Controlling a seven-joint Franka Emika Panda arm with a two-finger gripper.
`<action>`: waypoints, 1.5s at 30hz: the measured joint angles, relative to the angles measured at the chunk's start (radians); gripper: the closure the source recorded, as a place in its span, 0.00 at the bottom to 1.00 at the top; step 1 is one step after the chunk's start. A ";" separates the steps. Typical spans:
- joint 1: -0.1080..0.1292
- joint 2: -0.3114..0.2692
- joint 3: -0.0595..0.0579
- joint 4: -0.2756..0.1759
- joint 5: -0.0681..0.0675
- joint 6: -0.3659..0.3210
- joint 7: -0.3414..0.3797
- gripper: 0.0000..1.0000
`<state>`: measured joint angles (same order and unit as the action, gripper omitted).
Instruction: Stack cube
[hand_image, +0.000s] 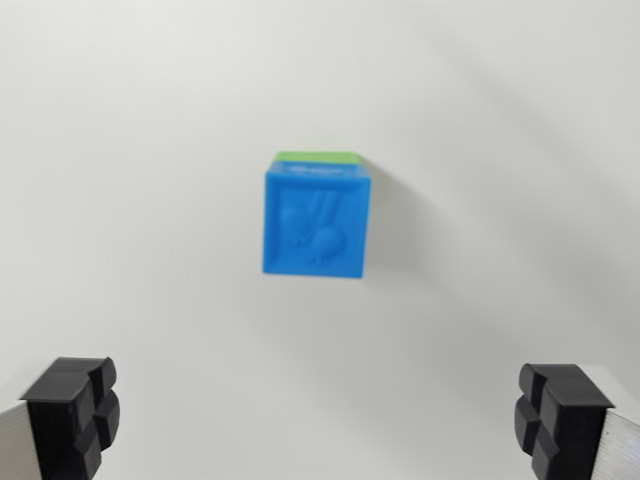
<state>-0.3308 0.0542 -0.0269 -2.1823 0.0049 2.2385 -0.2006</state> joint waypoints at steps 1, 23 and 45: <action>0.000 -0.006 0.000 0.005 0.000 -0.011 0.000 0.00; 0.000 -0.084 0.000 0.114 -0.002 -0.197 0.001 0.00; 0.000 -0.098 0.000 0.154 -0.002 -0.252 0.001 0.00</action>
<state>-0.3308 -0.0438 -0.0269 -2.0283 0.0032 1.9863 -0.1997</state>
